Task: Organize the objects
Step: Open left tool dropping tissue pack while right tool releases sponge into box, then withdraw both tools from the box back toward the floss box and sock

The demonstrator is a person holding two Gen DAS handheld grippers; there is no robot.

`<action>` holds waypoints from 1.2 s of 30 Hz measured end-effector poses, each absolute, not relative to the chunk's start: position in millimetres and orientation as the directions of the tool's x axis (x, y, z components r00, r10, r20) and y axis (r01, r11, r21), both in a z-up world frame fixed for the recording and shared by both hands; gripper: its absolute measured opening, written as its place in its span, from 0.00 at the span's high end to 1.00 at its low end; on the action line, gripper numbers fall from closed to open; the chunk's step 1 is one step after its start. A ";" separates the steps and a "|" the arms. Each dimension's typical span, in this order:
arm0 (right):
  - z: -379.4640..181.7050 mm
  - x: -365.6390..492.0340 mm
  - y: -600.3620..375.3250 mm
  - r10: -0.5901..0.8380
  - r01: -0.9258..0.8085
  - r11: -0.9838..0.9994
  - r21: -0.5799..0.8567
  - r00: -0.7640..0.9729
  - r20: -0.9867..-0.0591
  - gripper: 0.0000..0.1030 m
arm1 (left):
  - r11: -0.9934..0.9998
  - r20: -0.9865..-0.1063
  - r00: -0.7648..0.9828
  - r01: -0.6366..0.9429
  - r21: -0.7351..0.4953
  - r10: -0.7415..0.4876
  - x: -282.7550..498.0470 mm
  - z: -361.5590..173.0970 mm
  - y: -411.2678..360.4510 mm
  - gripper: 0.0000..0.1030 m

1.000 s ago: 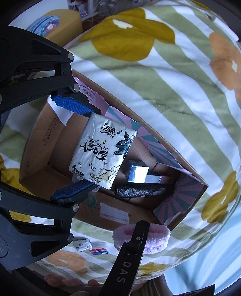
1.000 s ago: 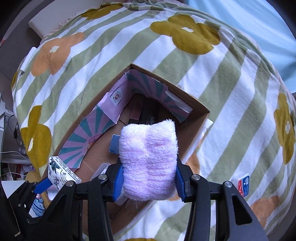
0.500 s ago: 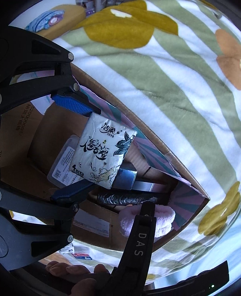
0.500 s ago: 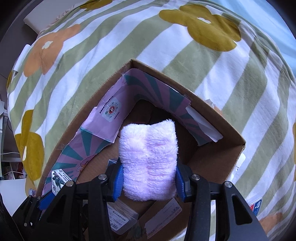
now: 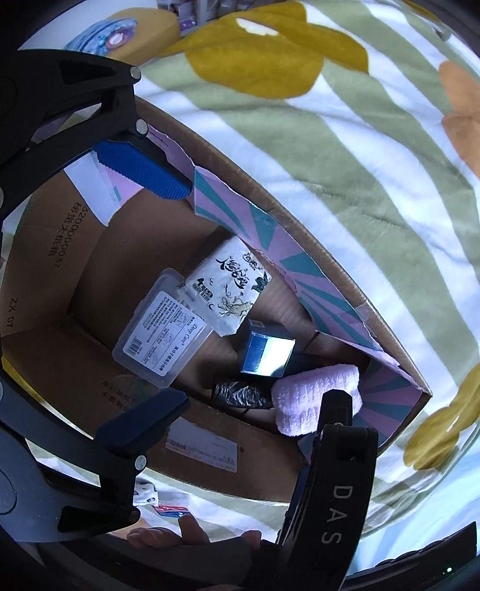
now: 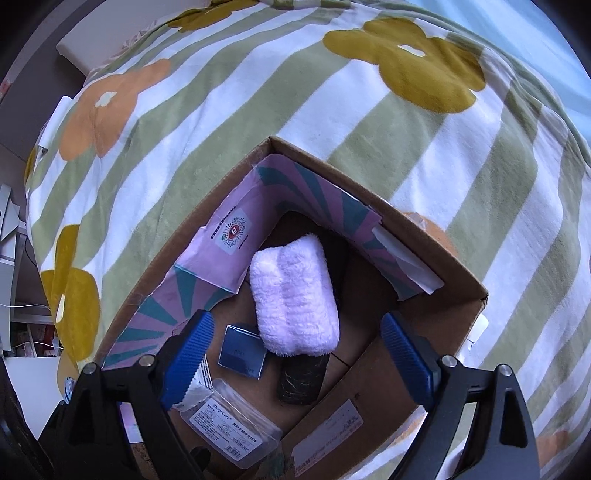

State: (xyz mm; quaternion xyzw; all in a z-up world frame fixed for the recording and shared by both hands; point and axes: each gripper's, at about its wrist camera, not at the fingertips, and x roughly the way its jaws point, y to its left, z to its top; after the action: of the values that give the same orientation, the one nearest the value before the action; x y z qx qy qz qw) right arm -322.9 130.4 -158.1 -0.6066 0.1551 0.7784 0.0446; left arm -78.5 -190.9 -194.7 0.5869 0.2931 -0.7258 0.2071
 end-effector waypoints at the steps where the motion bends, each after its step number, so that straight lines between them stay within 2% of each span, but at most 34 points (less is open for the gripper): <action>1: -156.8 -321.3 129.9 -0.117 -0.262 -0.947 0.187 -0.261 -0.958 0.12 | -0.743 -0.973 -0.227 0.644 -0.183 0.043 -79.1 -193.5 -191.0 0.00; 9: -127.6 -305.0 123.5 -0.113 -0.278 -0.940 0.196 -0.288 -0.951 0.12 | -0.761 -0.967 -0.254 0.622 -0.187 0.029 -73.2 -168.4 -186.0 0.00; 21: -43.3 -228.8 110.9 -0.024 -0.347 -0.923 0.166 -0.379 -0.925 0.12 | -0.833 -0.947 -0.320 0.520 -0.188 0.014 -48.3 -101.4 -171.1 0.00; 29: -8.8 -148.0 116.7 0.071 -0.476 -0.867 0.146 -0.407 -0.911 0.12 | -0.908 -0.923 -0.383 0.375 -0.186 0.031 -34.2 -61.6 -142.5 0.00; 36: 6.0 -72.6 132.8 0.204 -0.656 -0.744 0.124 -0.400 -0.894 0.12 | -0.944 -0.897 -0.434 0.257 -0.205 0.077 -39.4 -33.9 -112.0 0.00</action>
State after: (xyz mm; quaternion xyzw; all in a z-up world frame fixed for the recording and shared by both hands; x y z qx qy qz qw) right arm -72.6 132.8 6.0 -0.4777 0.2366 0.8025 0.2679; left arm -39.4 -112.0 -33.9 0.5291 0.1578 -0.8320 0.0540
